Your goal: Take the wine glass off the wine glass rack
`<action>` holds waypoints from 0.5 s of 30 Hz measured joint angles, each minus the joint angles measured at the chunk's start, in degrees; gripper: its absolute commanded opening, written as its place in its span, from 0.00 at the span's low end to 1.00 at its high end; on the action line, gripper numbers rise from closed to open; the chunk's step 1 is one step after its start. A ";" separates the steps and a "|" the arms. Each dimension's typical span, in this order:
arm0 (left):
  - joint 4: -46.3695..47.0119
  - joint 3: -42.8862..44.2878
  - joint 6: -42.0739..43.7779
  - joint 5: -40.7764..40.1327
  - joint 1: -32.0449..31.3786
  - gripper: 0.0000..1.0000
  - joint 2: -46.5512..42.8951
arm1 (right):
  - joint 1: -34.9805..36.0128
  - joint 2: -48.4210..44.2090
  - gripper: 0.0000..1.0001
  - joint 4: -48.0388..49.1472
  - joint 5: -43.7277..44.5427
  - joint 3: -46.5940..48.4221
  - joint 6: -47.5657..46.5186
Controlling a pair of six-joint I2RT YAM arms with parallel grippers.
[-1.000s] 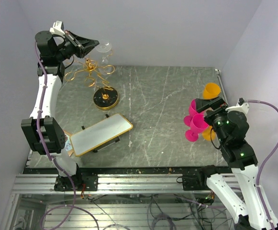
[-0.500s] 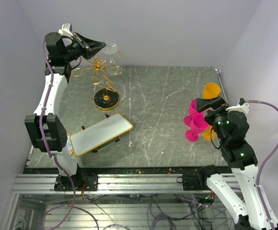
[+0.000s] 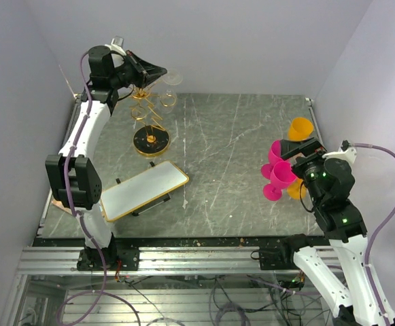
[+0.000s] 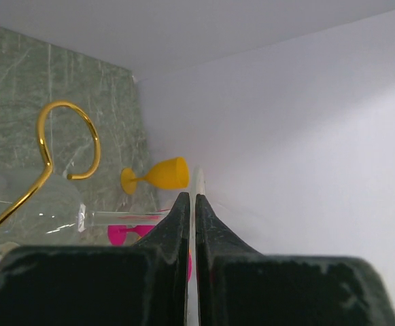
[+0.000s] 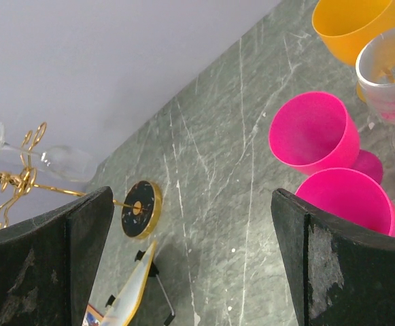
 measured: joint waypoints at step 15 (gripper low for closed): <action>-0.63 -1.75 0.90 -6.27 -7.65 0.07 -2.91 | -0.02 -0.42 1.00 2.14 -3.63 -0.11 -4.83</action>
